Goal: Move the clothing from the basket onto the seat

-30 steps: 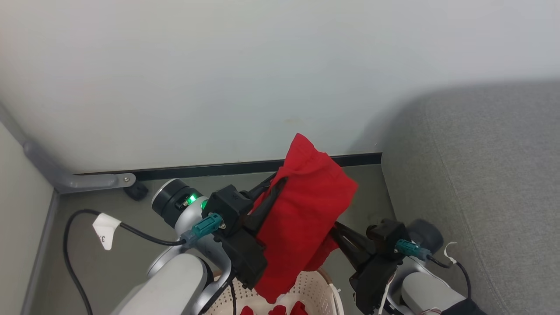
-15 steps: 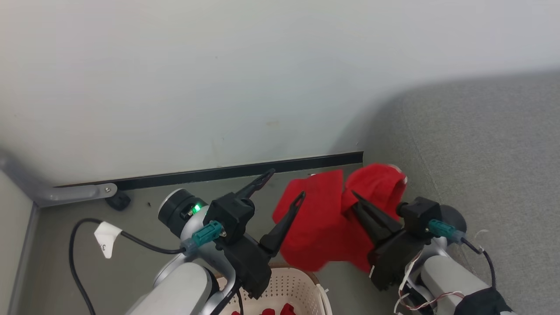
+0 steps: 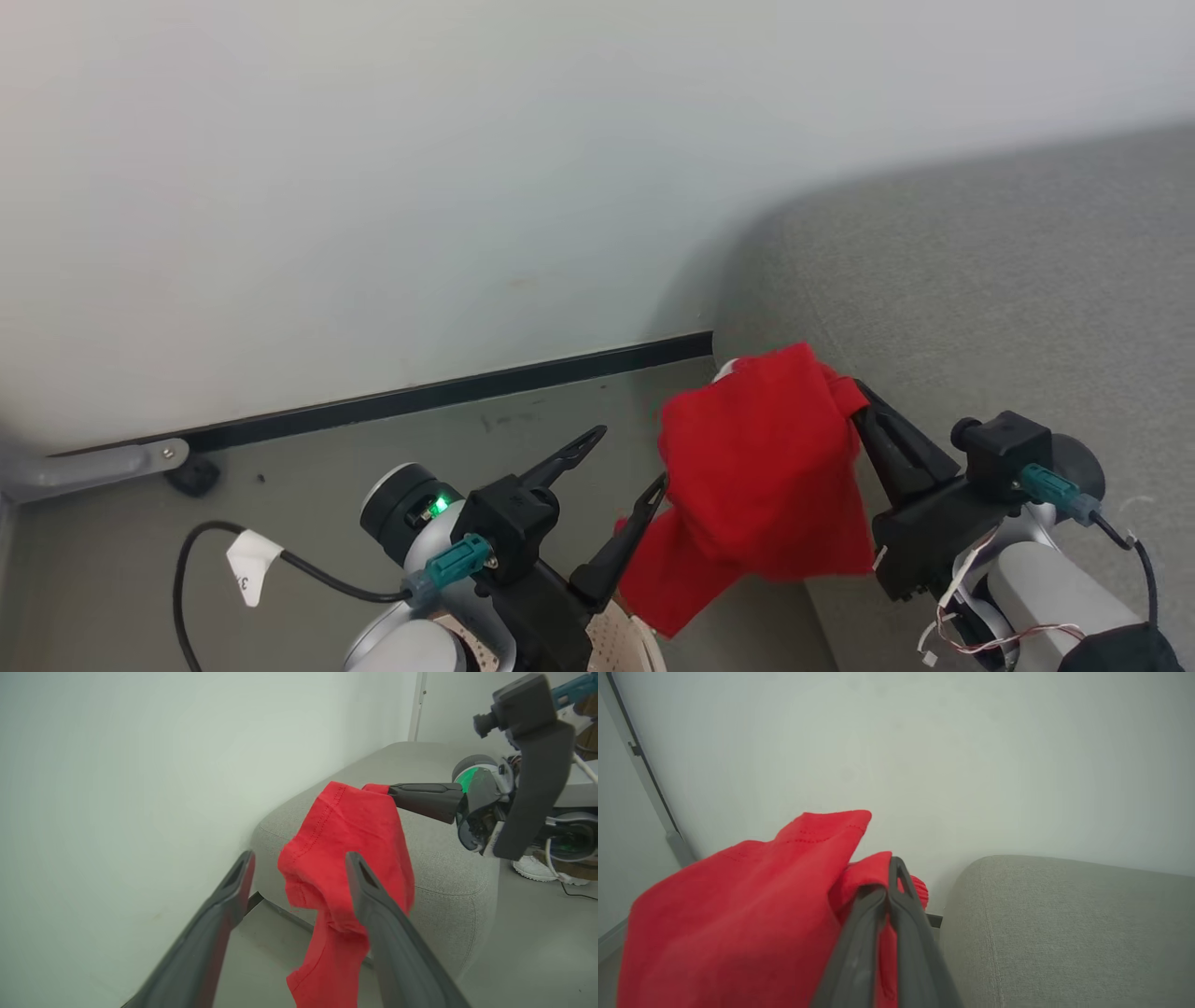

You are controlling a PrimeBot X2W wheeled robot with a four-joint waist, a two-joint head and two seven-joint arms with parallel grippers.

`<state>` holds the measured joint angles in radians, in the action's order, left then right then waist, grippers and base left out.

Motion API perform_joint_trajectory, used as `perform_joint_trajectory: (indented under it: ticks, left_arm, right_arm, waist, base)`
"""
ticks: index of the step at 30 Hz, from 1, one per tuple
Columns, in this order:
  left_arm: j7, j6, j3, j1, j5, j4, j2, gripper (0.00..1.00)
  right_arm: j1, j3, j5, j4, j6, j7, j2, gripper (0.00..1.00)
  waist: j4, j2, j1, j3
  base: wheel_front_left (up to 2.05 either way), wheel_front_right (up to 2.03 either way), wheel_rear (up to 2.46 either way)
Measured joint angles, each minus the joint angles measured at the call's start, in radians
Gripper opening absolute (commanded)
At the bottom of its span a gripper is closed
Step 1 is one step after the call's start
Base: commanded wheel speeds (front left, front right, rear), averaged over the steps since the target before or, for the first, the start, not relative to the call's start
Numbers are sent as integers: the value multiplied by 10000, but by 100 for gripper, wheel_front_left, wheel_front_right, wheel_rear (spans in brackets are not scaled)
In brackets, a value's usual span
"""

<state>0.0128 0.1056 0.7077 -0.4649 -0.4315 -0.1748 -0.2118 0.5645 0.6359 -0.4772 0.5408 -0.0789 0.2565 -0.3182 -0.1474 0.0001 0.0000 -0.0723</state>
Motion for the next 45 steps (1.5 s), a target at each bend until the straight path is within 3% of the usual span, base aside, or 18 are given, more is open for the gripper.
perform_joint_trajectory:
  ticks: [16, 27, 34, 45]
  left_arm:
    - [245, -192, 52, 244, -63, 468, 253, 100]
    - [213, -274, 169, 152, -35, 573, 516, 100]
    - [-2, -278, 155, -287, 119, 729, 401, 100]
    - [-514, -276, 155, -1291, 493, 1057, 270, 100]
  right_arm:
    - [-1100, -930, 468, -1511, 625, 0, -1016, 0]
    - [-1195, -1476, 472, -2161, 694, 0, -1243, 0]
    - [578, -2029, 462, -1935, 332, 2, -1231, 0]
    - [3674, -3202, 173, -447, 48, 4, -1461, 0]
  waist:
    - [-1823, 0, 0, -61]
    - [-2452, 0, 0, -698]
    - [-2452, 0, 0, -1308]
    - [-2171, 0, 1, -2515]
  base:
    - [0, 0, 0]
    - [0, 0, 0]
    - [0, 0, 0]
    - [0, 0, 0]
